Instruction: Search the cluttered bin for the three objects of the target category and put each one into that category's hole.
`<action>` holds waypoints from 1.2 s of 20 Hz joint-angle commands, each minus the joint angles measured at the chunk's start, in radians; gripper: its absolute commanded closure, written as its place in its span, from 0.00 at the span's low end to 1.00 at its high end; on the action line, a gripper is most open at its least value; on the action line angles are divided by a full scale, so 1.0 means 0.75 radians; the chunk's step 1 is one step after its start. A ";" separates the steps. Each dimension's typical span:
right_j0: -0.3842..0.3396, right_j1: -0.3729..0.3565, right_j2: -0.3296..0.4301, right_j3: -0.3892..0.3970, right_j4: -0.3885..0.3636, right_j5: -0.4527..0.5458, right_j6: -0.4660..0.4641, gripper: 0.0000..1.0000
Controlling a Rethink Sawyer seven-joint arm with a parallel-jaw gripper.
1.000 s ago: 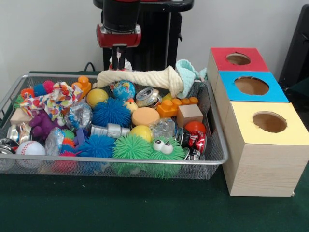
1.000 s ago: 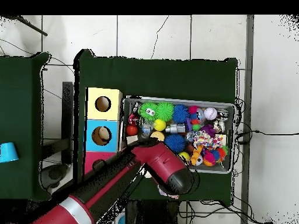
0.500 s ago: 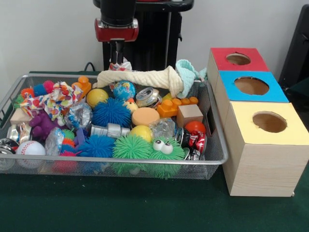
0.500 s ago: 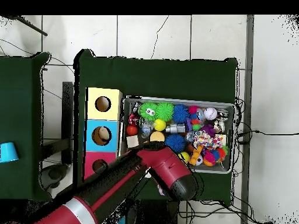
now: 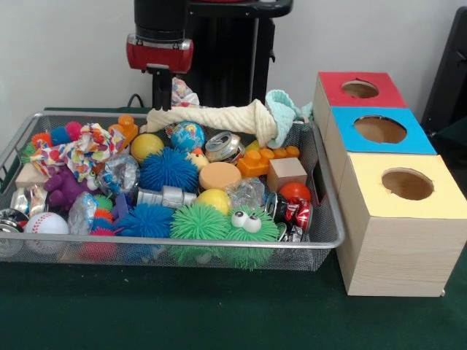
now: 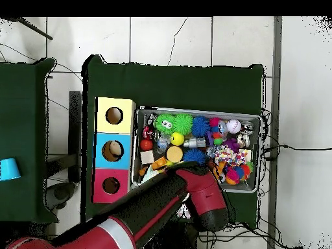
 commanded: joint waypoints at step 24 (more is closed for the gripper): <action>-0.031 -0.041 0.344 0.002 0.223 0.112 -0.174 1.00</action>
